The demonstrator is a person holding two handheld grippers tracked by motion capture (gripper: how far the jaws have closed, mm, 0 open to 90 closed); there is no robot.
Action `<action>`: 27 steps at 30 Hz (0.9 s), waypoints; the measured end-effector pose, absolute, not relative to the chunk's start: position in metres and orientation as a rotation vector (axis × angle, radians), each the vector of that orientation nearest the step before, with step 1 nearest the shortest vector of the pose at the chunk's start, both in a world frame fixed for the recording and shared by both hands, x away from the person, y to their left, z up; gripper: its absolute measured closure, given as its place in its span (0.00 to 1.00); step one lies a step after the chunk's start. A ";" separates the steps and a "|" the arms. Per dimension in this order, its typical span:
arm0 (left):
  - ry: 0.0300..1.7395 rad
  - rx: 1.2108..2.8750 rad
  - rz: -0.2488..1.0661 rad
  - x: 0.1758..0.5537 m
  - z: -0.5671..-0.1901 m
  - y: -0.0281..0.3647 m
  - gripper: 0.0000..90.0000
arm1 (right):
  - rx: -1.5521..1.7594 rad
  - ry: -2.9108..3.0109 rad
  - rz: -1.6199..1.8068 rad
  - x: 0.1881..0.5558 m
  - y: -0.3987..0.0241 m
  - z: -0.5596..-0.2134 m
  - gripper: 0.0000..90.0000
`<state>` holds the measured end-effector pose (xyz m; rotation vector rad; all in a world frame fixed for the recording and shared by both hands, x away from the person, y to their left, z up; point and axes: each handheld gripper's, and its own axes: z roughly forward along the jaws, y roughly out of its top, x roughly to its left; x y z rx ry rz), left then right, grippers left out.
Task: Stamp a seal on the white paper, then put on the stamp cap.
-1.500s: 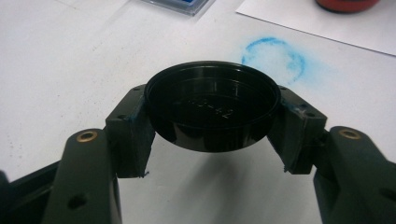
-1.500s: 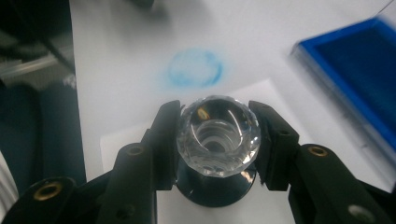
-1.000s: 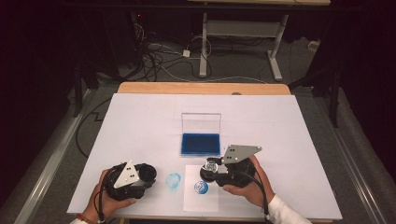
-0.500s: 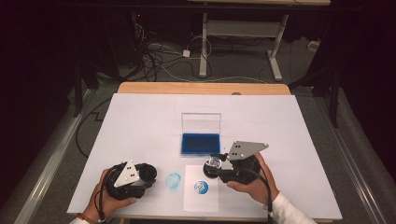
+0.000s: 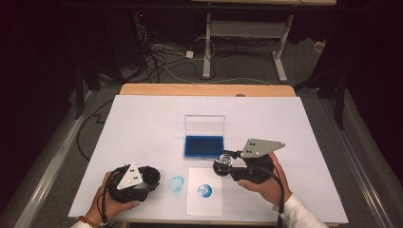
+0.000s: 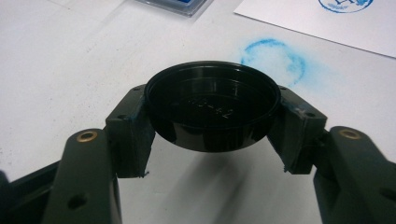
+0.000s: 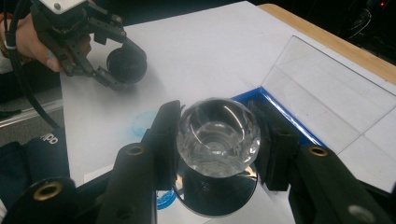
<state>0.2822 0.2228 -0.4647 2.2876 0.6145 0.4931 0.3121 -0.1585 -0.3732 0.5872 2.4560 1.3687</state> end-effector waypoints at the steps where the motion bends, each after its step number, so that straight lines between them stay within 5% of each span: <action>1: 0.615 2.286 0.491 0.282 -0.465 0.223 0.41 | 0.590 2.453 1.367 0.312 -0.160 -0.372 0.63; 27: 0.581 2.310 0.477 0.286 -0.467 0.213 0.41 | 0.601 2.418 1.373 0.309 -0.170 -0.367 0.63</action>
